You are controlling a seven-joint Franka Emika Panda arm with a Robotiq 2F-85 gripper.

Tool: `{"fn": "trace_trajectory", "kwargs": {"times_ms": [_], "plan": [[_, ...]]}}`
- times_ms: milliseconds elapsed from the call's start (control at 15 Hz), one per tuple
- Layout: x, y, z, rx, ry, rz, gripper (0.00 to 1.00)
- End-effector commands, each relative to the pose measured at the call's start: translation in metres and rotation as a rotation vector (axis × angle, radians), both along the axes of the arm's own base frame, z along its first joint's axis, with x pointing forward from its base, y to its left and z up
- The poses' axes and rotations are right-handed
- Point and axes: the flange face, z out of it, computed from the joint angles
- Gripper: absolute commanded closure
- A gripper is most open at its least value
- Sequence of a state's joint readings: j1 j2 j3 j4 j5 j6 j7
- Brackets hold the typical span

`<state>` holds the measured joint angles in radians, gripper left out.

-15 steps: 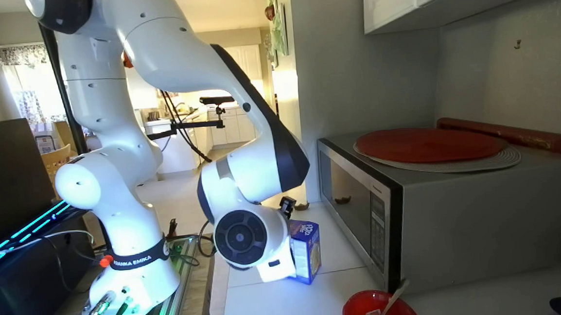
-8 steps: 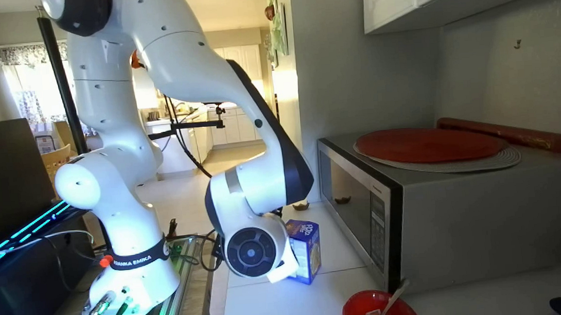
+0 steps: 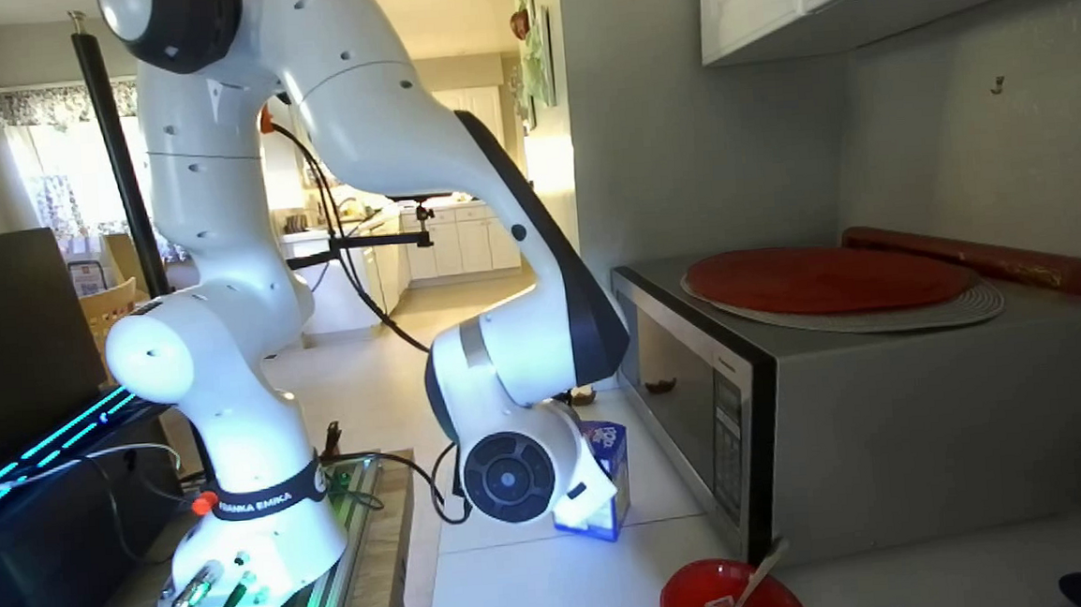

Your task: Open the blue box.

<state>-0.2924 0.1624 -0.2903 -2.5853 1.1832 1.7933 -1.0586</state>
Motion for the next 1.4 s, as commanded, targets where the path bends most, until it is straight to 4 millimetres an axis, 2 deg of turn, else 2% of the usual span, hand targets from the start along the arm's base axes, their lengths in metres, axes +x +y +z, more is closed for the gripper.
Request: {"fn": "trace_trajectory", "kwargs": {"times_ms": [0,200,267,533,1000,1333], "plan": [[0.013,-0.016,-0.012,-0.041,-0.030,-0.074,0.00],[0.012,-0.029,-0.020,-0.108,0.015,-0.118,0.00],[0.009,-0.021,-0.012,-0.081,0.004,-0.078,0.00],[0.008,-0.026,-0.018,-0.106,0.019,-0.092,0.00],[0.015,-0.016,-0.010,-0.108,-0.019,-0.066,0.00],[0.021,-0.030,0.000,-0.126,-0.030,-0.087,0.00]]}}
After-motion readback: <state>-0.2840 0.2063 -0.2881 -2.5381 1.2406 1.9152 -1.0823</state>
